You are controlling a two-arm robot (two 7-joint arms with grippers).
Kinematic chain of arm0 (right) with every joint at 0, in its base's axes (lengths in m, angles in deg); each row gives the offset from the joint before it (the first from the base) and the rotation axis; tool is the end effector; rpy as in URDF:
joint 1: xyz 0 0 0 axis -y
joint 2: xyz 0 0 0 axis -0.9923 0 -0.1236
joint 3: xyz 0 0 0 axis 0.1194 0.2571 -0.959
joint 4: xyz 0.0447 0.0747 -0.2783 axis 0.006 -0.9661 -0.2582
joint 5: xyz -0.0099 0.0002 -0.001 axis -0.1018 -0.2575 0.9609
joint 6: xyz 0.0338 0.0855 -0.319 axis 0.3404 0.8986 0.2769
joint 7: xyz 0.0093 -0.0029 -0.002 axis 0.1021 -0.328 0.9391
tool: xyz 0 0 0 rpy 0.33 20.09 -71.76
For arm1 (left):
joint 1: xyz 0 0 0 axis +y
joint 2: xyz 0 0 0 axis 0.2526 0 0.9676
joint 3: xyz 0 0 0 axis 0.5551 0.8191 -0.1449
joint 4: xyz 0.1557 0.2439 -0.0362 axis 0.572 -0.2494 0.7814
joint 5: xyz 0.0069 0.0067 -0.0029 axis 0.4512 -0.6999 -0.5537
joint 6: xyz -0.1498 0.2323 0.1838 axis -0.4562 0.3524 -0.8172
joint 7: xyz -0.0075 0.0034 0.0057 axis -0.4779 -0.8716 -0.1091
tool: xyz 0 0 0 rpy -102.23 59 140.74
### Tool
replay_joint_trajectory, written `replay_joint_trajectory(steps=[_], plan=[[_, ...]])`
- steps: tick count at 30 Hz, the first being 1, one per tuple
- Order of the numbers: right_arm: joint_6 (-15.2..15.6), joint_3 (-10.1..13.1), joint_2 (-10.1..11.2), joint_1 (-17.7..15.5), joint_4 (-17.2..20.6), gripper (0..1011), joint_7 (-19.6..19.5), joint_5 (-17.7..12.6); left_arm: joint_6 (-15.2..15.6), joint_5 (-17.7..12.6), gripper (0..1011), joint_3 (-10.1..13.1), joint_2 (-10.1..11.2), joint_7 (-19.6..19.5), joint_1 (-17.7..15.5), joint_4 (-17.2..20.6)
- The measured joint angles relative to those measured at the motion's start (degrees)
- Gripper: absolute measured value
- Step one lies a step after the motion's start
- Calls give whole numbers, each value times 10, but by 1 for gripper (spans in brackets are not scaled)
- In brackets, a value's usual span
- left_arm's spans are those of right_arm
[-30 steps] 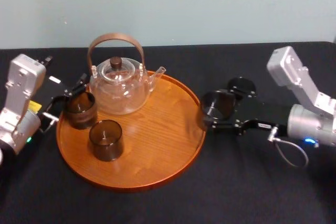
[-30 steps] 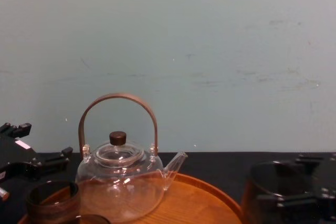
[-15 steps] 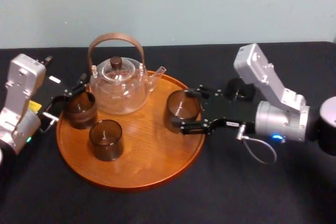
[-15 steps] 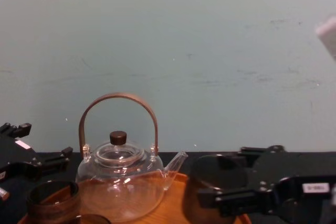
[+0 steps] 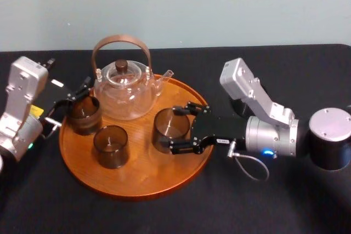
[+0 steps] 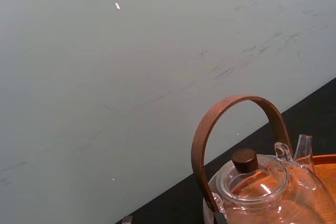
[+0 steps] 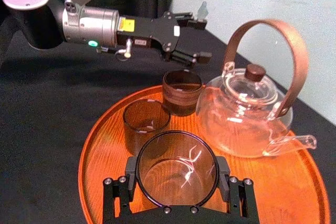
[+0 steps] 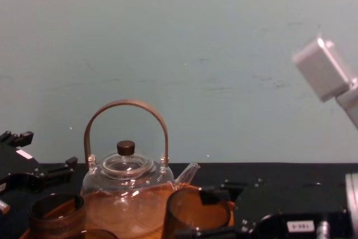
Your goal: Pick up the glass from the table and place it on the tray.
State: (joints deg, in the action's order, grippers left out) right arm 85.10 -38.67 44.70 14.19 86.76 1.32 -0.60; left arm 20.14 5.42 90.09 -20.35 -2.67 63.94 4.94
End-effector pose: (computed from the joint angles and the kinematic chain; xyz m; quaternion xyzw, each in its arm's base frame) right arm 0.4011 0.0210 -0.2621 -0.1588 -0.0163 -0.1966 0.9674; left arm 0.3802 0.0774 -0.3079 0.1414 -0.1325 0.5799 0.7913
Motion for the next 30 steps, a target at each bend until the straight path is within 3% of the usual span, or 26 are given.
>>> replay_joint_trajectory(steps=[16, 30], plan=[[-2, -24, -16, -2, -38, 904, -1, 15, 0, 0, 1001, 0, 0, 0, 0, 0], [-2, -28, -26, -2, -53, 904, -5, 25, 0, 0, 1001, 0, 0, 0, 0, 0]])
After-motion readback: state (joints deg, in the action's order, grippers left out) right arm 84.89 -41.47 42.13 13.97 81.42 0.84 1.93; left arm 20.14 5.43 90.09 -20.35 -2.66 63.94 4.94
